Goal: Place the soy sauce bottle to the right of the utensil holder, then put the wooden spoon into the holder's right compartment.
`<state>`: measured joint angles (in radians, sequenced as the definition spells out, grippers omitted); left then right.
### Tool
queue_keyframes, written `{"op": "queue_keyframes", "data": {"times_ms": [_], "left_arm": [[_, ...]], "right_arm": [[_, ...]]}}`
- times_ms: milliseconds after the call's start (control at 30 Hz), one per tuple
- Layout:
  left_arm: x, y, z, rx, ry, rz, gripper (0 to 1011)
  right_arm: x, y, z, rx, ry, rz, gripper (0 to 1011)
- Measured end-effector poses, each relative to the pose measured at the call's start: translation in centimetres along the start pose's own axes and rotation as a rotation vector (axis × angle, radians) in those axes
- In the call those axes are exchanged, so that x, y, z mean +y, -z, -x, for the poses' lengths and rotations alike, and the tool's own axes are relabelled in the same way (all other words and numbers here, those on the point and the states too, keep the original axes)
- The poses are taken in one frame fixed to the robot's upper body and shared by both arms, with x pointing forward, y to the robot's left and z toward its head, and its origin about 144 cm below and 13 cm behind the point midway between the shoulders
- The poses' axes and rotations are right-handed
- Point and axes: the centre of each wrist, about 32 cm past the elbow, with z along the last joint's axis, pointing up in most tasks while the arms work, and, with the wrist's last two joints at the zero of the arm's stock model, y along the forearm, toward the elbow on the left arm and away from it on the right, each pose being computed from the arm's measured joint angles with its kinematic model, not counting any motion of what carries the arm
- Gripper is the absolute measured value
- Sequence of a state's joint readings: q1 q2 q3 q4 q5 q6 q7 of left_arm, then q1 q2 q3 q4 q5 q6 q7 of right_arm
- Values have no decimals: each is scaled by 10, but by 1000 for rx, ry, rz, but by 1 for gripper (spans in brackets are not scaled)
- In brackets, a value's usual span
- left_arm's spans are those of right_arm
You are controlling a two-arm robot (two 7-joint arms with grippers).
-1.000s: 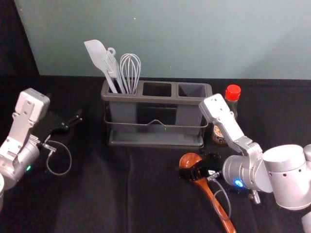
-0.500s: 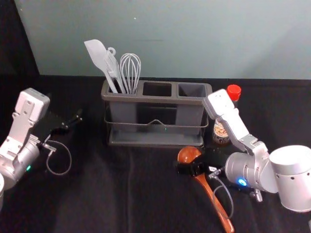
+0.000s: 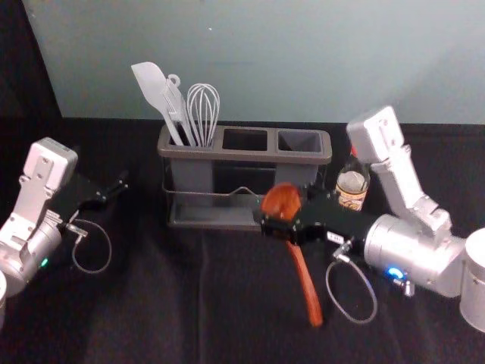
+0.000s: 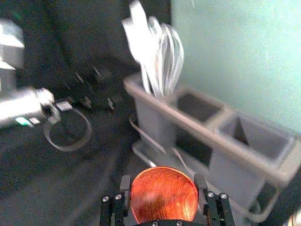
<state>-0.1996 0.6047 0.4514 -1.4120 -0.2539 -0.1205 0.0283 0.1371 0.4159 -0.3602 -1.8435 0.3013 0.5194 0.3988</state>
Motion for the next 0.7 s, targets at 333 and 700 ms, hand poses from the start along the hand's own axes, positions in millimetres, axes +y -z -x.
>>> {"op": "queue_keyframes", "data": {"times_ms": [333, 700], "left_arm": [[0, 0, 0, 0, 0, 0, 1005], [0, 0, 0, 0, 0, 0, 1005]], "right_arm": [[-26, -24, 3, -101, -52, -199, 830], [-38, -52, 0, -140, -34, -346, 830]]}}
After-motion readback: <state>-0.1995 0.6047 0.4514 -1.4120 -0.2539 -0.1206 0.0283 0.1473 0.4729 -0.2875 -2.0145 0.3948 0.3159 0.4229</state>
